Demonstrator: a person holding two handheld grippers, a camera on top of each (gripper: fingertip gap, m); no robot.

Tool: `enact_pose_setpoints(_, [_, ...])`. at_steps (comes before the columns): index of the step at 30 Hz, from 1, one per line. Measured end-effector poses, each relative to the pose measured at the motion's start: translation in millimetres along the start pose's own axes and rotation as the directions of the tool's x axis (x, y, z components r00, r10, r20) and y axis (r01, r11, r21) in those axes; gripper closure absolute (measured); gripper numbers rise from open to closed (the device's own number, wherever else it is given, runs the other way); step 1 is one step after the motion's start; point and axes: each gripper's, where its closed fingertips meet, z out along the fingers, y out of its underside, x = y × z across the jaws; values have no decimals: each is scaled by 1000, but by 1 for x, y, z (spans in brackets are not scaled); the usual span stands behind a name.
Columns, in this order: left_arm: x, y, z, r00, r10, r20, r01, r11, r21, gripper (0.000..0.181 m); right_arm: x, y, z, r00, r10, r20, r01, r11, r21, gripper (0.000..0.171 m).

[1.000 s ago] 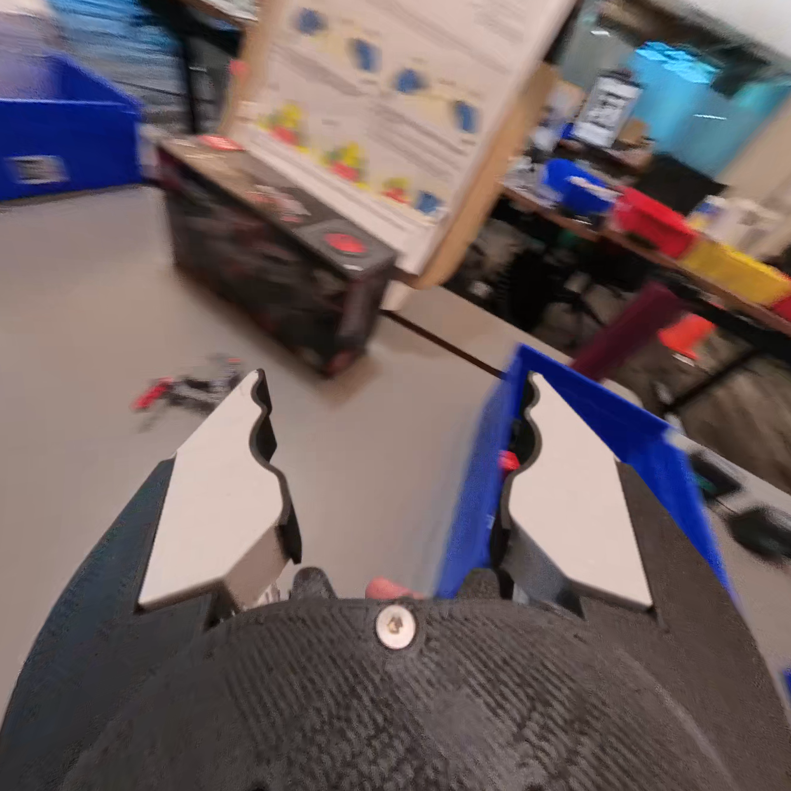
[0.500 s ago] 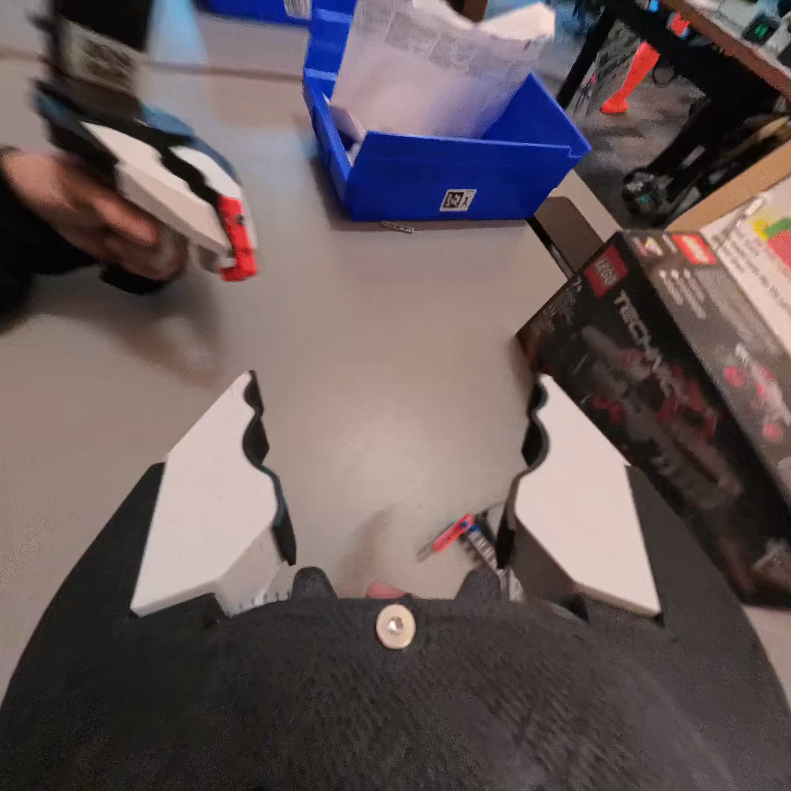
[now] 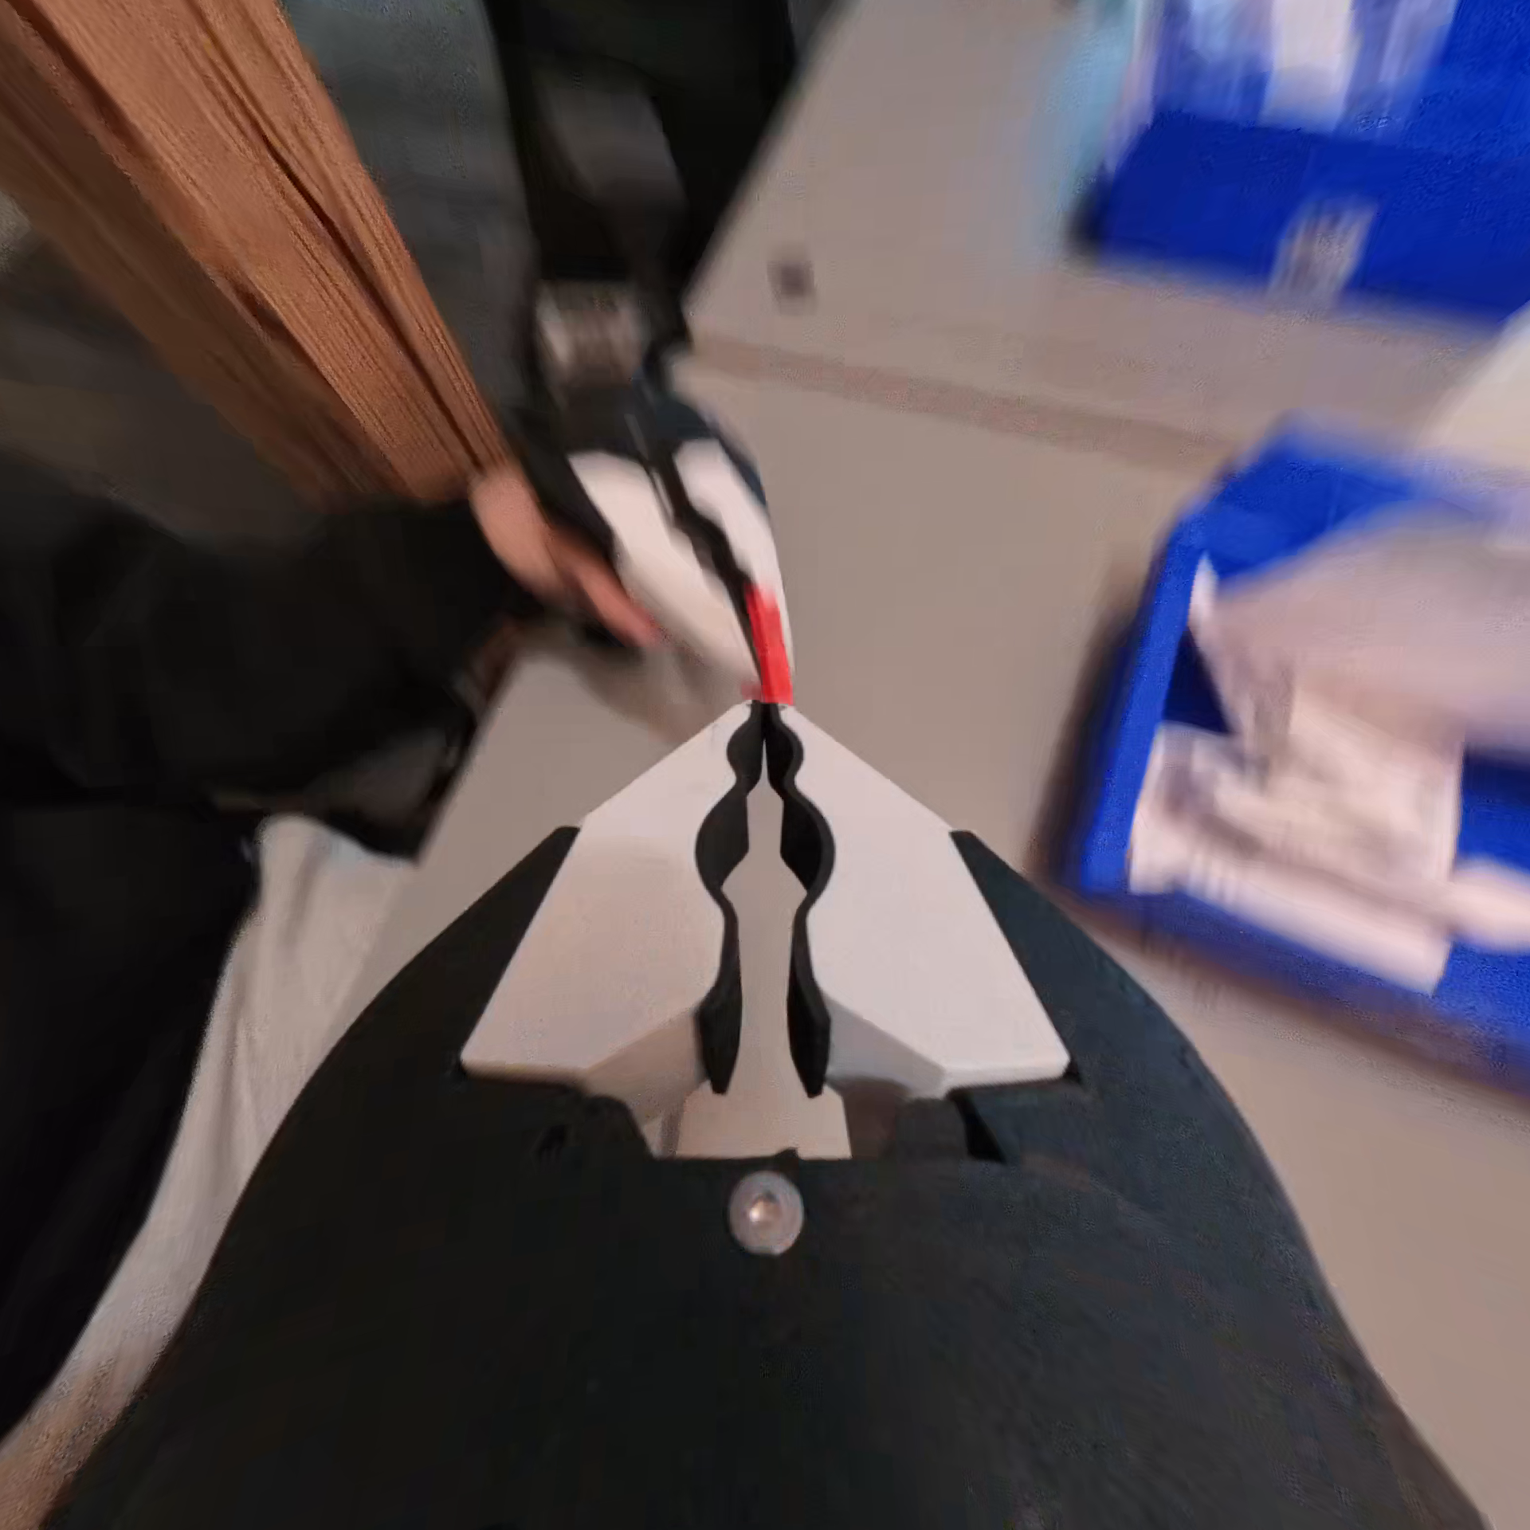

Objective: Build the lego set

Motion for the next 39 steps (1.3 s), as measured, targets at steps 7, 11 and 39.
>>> enact_pose_setpoints(7, [17, 1, 5, 998, -14, -54, 14, 1000, 7, 176, -276, -212, -90, 450, -891, -59, 627, 267, 732, 171])
enact_pose_setpoints(11, [29, 8, 15, 997, -3, -83, 1, 1000, -26, 176, -345, -215, -132, 291, -952, -92, 506, 72, 860, 171])
enact_pose_setpoints(39, [51, 37, 69, 959, -255, -125, 244, 964, -102, 176, -5, 95, -3, 901, 26, -433, 208, 850, 485, 135])
